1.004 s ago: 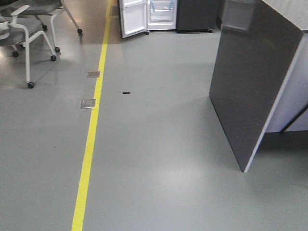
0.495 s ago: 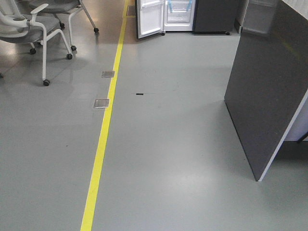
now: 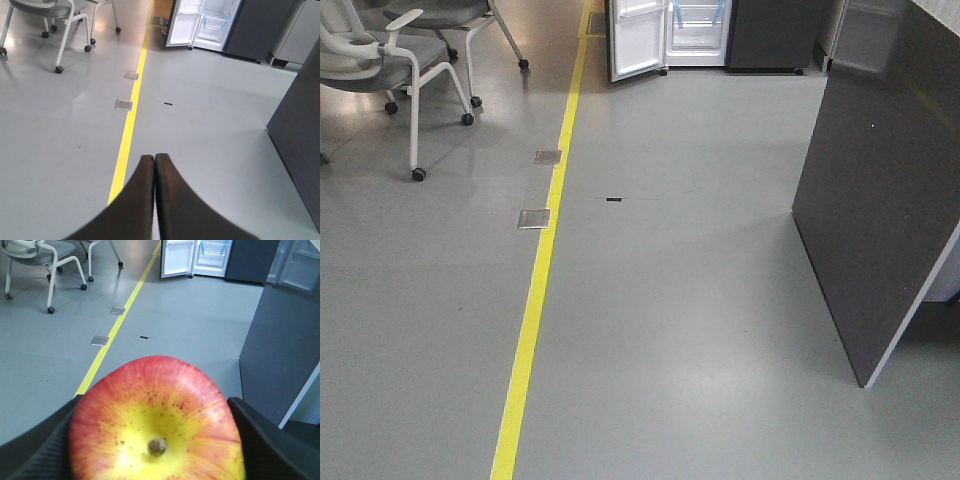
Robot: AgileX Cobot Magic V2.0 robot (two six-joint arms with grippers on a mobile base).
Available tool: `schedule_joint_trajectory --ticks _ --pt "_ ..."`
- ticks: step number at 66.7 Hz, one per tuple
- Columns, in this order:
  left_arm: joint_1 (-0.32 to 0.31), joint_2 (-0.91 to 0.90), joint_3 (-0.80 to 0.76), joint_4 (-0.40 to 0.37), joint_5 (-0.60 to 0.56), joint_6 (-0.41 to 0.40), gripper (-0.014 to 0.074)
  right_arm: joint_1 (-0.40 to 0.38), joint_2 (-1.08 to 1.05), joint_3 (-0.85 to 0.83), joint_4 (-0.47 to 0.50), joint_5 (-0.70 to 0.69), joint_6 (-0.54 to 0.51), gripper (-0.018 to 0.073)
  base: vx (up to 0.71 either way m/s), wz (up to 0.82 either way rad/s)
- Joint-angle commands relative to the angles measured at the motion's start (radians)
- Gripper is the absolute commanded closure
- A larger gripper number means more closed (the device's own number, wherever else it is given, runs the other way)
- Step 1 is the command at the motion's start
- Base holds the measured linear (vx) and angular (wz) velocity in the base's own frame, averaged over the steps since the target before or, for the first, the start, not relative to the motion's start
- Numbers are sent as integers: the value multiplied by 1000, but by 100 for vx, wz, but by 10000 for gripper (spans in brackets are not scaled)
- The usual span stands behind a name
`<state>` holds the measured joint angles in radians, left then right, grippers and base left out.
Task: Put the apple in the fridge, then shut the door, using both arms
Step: 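Drive the base toward the open refrigerator carrying the apple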
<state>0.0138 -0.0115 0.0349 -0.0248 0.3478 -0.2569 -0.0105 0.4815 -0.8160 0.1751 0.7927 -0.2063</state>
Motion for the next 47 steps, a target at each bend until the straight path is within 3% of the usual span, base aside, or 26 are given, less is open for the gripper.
schedule_joint_trajectory --ticks 1,47 --pt "-2 -16 18 0 -77 0 602 2 7 -23 10 -90 2 386 8 3" --pt "-2 -16 18 0 -77 0 602 2 7 -23 10 -90 2 386 10 -1"
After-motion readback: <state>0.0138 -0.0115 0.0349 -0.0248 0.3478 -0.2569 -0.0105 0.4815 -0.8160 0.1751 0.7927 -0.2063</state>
